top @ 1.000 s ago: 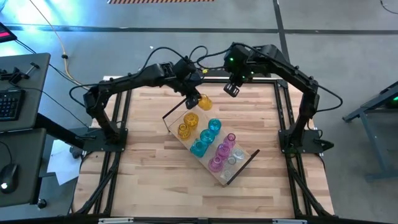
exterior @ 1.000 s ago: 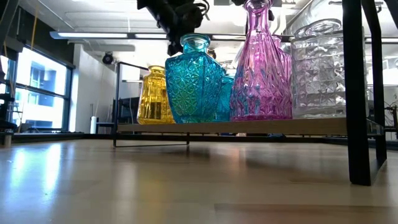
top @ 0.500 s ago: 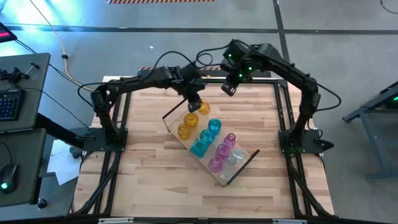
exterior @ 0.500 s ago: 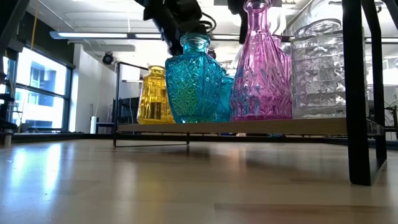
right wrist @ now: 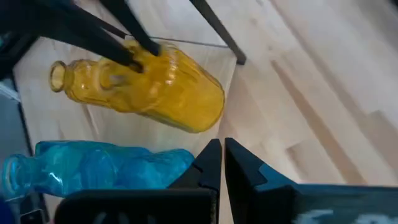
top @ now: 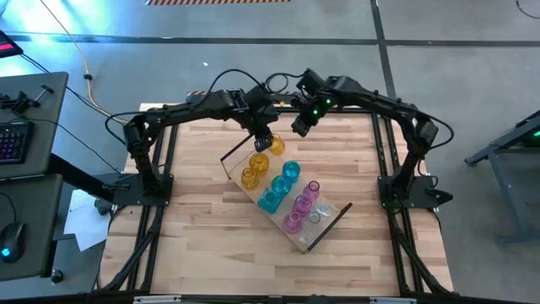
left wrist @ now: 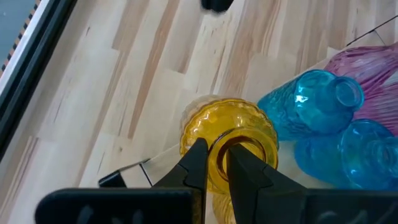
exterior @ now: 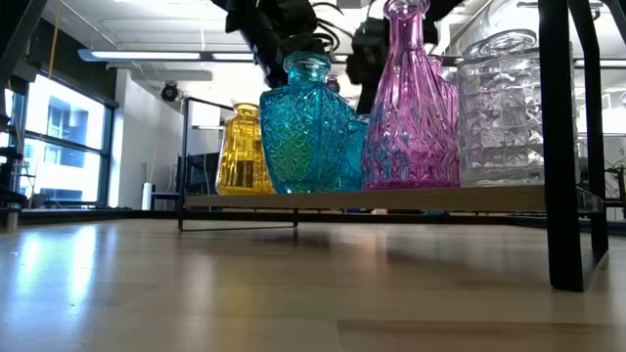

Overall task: Sort vases onto shelf
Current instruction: Put the yellow crystal vase on the shelf

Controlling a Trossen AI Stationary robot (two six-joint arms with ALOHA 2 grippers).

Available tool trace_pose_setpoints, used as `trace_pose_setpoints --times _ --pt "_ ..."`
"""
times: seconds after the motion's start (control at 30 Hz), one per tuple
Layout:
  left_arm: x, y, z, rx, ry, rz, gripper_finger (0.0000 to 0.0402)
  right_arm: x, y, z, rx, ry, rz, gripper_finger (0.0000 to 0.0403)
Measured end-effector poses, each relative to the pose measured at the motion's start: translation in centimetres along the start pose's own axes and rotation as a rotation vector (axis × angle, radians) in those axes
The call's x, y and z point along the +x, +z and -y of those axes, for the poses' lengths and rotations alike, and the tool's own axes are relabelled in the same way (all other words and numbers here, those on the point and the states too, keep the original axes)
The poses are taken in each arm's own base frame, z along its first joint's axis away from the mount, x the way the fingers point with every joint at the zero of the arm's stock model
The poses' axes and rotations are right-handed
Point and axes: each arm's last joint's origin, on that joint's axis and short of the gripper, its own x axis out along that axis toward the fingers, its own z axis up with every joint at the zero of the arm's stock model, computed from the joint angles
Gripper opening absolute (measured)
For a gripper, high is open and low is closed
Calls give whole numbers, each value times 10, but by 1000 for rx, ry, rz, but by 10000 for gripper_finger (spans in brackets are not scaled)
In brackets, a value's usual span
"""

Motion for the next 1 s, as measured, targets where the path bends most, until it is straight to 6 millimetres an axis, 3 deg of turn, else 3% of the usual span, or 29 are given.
trace_pose_setpoints --times 0.2,0.4,0.7,1.0 --pt "3 0 -1 -5 -1 -3 24 25 -17 19 63 39 -55 0" --pt "18 -1 -4 -16 -2 -36 24 42 -20 18 59 143 -19 0" --pt "18 -1 -4 -26 -2 -30 24 58 -24 30 135 222 58 0" --pt "18 0 -4 -34 -1 -22 24 77 -43 37 194 249 10 0"
